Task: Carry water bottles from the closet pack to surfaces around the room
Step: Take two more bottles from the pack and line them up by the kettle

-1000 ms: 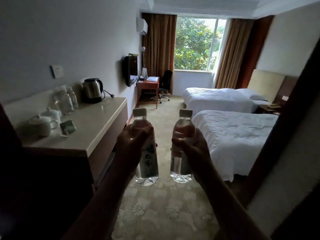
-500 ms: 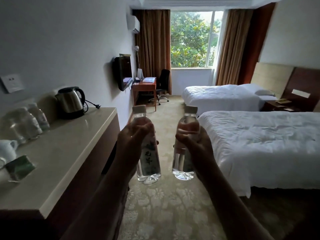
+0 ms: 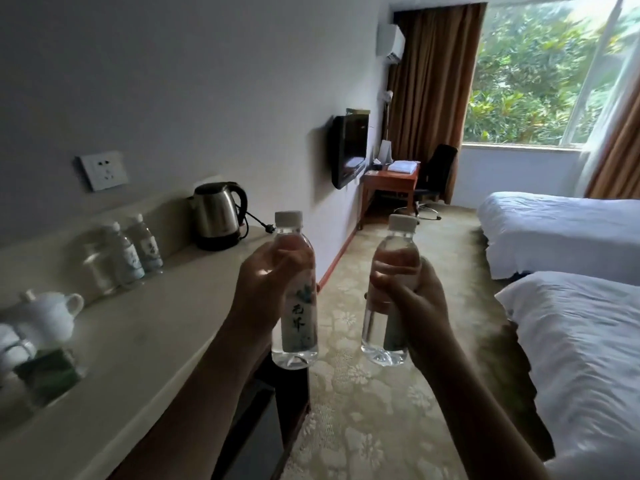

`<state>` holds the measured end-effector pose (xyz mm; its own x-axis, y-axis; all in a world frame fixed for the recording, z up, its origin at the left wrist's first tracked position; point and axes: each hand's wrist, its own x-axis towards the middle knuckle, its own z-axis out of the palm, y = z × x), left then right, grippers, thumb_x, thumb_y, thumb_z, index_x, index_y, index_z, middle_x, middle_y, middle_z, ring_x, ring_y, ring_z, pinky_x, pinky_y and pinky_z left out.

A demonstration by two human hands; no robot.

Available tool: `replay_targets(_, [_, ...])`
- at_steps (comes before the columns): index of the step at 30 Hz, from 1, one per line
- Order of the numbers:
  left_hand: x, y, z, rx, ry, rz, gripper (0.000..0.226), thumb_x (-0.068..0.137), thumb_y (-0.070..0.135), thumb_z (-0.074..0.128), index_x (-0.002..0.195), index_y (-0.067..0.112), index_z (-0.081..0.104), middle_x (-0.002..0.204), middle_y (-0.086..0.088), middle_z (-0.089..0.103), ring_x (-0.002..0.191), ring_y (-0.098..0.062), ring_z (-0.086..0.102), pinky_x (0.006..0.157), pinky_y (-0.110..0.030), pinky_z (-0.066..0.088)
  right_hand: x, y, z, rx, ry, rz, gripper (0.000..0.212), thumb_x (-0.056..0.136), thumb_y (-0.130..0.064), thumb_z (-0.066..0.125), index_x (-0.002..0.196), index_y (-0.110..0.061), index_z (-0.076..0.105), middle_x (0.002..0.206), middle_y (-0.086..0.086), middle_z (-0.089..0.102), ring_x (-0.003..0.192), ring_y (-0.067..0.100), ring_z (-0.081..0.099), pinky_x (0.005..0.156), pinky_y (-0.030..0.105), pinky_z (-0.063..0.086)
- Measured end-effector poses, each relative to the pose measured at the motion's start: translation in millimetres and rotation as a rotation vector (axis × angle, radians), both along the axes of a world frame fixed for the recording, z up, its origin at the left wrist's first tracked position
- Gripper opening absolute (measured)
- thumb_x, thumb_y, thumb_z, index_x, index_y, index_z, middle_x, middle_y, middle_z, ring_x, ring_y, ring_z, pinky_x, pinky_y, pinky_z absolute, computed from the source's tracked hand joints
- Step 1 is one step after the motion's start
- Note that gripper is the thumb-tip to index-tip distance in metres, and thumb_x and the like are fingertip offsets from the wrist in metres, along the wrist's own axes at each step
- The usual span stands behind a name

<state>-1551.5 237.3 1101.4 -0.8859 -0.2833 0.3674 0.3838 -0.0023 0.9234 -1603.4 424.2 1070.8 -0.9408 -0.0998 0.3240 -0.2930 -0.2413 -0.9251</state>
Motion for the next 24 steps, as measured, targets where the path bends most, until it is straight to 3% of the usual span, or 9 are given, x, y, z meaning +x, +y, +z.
replay_targets(5, [-77,-57,-17,0.022,0.002,0.146,0.019,0.079,0.026,0.067,0.087,0.009,0.065,0.083,-0.010,0.065,0.070,-0.028,0.065,0.060,-0.037,0.055,-85,-59,-10,0.027,0.015,0.069,0.048,0.069,-0.019,0.071,0.113,-0.009,0.056,0.092,0.007,0.067,0.075,0.019,0.069,0.065,0.037,0.061])
replay_targets(10, [-140,-115,-20,0.037,0.047,0.246,0.009,0.071,0.030,0.070,0.078,0.025,0.070,0.084,-0.005,0.068,0.074,-0.022,0.065,0.064,-0.035,0.057,-164,-127,-18,0.049,0.030,0.157,0.045,0.069,-0.015,0.072,0.112,-0.010,0.058,0.090,0.003,0.069,0.078,0.019,0.069,0.068,0.037,0.061])
replay_targets(14, [-173,-163,-28,0.060,-0.006,0.393,0.024,0.067,0.034,0.074,0.088,0.025,0.071,0.091,-0.003,0.070,0.077,-0.013,0.069,0.062,-0.024,0.055,-220,-194,-22,0.074,0.044,0.280,0.038,0.069,-0.015,0.075,0.104,-0.023,0.059,0.092,0.005,0.068,0.080,0.020,0.068,0.069,0.039,0.061])
replay_targets(16, [-183,-191,-34,0.042,-0.040,0.462,0.037,0.063,0.036,0.076,0.095,0.019,0.068,0.092,-0.004,0.069,0.083,-0.018,0.069,0.067,-0.027,0.054,-240,-231,-29,0.084,0.055,0.365,0.036,0.075,-0.012,0.078,0.102,-0.026,0.058,0.094,0.005,0.067,0.081,0.020,0.067,0.069,0.035,0.061])
replay_targets(18, [-188,-218,-43,0.028,-0.051,0.524,0.036,0.062,0.028,0.080,0.092,0.015,0.066,0.088,-0.006,0.068,0.082,-0.020,0.068,0.070,-0.032,0.053,-257,-270,-39,0.112,0.078,0.456,0.037,0.079,-0.008,0.077,0.105,-0.025,0.057,0.096,0.002,0.066,0.083,0.018,0.067,0.071,0.033,0.061])
replay_targets(21, [-192,-253,-62,0.011,-0.046,0.668,0.028,0.068,0.009,0.083,0.087,0.016,0.063,0.077,0.001,0.066,0.071,-0.011,0.065,0.064,-0.023,0.052,-277,-327,-58,0.175,0.124,0.595,0.041,0.075,-0.022,0.079,0.107,-0.033,0.056,0.098,-0.007,0.067,0.089,0.015,0.068,0.080,0.043,0.060])
replay_targets(24, [-195,-275,-85,0.049,-0.079,0.854,0.029,0.067,0.009,0.079,0.089,0.021,0.064,0.076,0.005,0.068,0.069,-0.008,0.064,0.061,-0.020,0.051,-290,-376,-81,0.187,0.167,0.731,0.045,0.076,-0.021,0.078,0.111,-0.033,0.053,0.098,-0.013,0.067,0.091,0.013,0.067,0.081,0.038,0.059])
